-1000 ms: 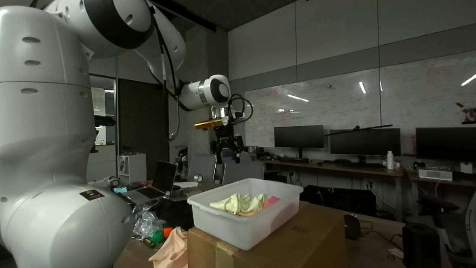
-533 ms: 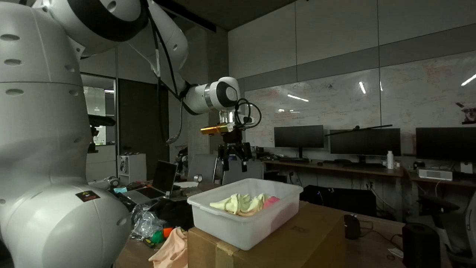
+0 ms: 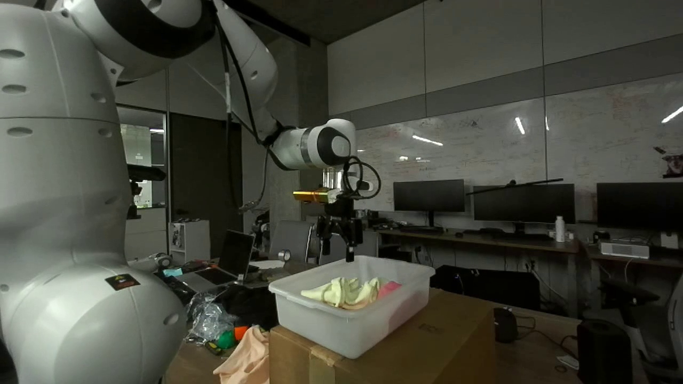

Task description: Take the clothes in the bucket on the box and put them on the table

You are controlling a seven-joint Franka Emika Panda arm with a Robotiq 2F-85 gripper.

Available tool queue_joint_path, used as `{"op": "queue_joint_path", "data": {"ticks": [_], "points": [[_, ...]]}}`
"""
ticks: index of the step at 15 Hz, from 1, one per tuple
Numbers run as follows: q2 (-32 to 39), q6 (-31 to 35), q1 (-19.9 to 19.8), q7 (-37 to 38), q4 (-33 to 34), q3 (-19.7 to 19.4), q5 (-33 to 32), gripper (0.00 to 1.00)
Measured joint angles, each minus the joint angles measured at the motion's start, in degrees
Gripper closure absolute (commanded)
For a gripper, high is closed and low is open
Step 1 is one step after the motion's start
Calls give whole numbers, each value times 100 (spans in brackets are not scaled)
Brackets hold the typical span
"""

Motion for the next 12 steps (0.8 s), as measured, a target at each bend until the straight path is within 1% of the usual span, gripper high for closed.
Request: {"op": "queue_joint_path", "data": {"ticks": [4,12], "points": [[120,48,-79,2,-15,-75,230,0],[584,79,-72,38,45,-56,262,0]]}}
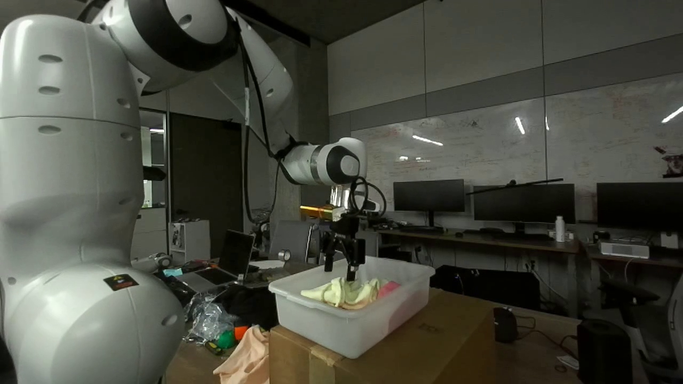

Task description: Take the clothes in the bucket on the box and put them on the table

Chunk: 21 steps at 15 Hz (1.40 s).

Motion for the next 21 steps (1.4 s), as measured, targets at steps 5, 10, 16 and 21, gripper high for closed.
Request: {"op": "queue_joint_path", "data": {"ticks": [5,10,16,21], "points": [[318,1,19,101,123,7,0,0],[536,1,18,238,250,-20,0,0],[649,1,9,326,325,-52,0,27],[673,1,9,381,346,-61,-1,67]]}}
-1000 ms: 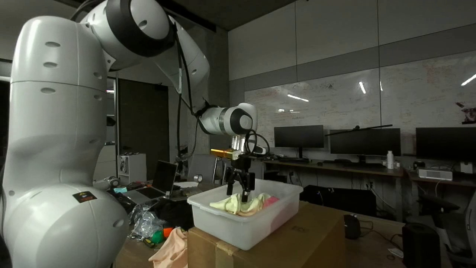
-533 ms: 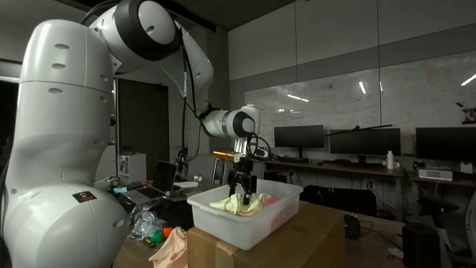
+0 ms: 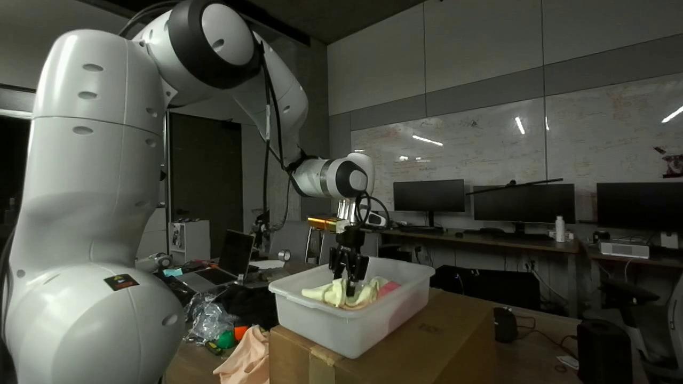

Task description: Take the clothes in the bucket on the box and put them on the table

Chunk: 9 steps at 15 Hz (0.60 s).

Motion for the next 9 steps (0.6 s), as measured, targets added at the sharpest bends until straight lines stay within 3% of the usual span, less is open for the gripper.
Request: {"op": "queue_joint_path", "data": {"ticks": [3,5,7,9], "points": [[1,4,0,10,4,0,0,88],[1,15,0,11,15,0,0,94],[1,32,0,11,45,0,0,96],[-1,80,0,11,63,0,-2,92]]}}
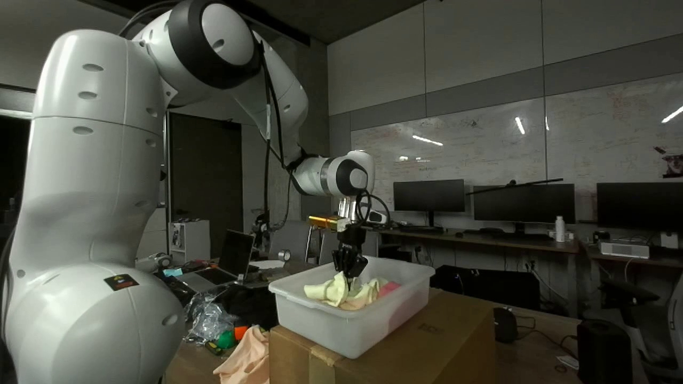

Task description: Take the clothes in the bucket on the box and put them on the table

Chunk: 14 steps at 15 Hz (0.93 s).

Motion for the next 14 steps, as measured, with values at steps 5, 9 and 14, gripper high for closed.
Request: {"op": "queue_joint_path", "data": {"ticks": [5,9,14], "points": [[-164,245,0,4,18,0,-74,91],[-744,640,0,110,-93,0,-345,92],[-1777,805,-2,327,-353,69,-882,92]]}}
